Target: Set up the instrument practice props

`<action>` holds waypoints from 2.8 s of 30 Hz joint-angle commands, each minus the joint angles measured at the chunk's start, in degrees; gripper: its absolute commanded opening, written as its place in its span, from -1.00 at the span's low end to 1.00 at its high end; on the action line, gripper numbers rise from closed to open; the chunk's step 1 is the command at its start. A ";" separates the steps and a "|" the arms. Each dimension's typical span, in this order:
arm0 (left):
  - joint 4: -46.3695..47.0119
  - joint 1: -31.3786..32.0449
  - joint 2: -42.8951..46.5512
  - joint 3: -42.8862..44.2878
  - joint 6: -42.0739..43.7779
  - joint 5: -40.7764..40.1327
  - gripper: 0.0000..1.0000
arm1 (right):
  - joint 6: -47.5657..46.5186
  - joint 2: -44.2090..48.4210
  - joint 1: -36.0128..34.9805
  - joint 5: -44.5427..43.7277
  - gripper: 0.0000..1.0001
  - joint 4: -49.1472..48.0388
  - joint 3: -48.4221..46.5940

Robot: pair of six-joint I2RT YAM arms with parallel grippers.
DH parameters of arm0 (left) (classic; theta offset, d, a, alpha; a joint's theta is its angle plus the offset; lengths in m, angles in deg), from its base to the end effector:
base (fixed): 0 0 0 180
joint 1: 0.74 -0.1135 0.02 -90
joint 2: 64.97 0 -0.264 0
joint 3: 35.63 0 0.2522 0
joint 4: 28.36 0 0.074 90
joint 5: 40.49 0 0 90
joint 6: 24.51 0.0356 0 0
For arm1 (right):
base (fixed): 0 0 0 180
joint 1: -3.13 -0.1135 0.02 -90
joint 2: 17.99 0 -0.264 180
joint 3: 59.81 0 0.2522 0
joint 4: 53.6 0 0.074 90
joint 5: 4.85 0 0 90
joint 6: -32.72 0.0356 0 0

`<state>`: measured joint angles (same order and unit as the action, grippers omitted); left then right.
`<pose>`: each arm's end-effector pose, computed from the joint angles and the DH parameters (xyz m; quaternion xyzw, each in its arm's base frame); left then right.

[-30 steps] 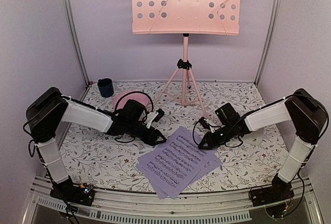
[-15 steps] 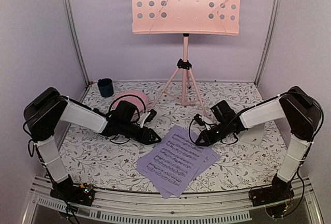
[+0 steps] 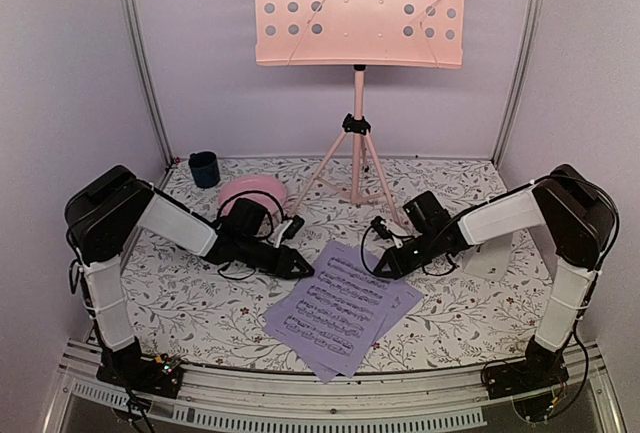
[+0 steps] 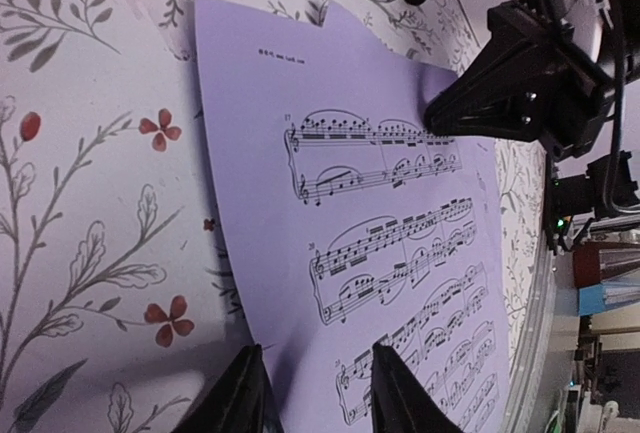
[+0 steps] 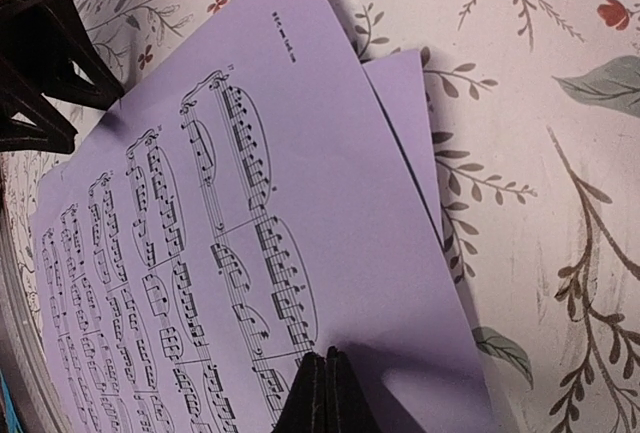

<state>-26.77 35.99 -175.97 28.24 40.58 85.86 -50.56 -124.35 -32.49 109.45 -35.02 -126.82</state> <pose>0.2744 -0.2311 0.1018 0.2079 0.8627 -0.4321 0.1608 0.2727 0.2134 0.1167 -0.2908 0.8953 0.2862 0.1788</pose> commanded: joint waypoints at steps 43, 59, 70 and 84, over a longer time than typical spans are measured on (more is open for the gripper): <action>-1.90 -0.67 0.05 -0.71 -3.52 3.24 -0.43 | 2.07 -4.77 -0.25 -4.87 -1.00 4.66 -0.68; 5.90 0.00 -5.98 2.06 -9.10 5.69 -0.49 | 2.31 -4.73 -0.27 -4.78 -1.00 4.32 -0.60; 7.77 1.06 -8.60 5.44 -9.70 4.96 -0.72 | 2.24 -3.65 -0.24 -4.61 -1.00 3.93 -1.03; 14.27 2.32 6.60 -2.77 -3.42 -2.55 -1.00 | 3.00 16.22 0.38 -1.83 0.26 -2.60 3.12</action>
<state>-16.80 36.76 -175.62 27.21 32.47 86.45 -47.94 -115.17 -32.62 106.49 -33.52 -125.18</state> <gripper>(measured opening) 0.009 0.559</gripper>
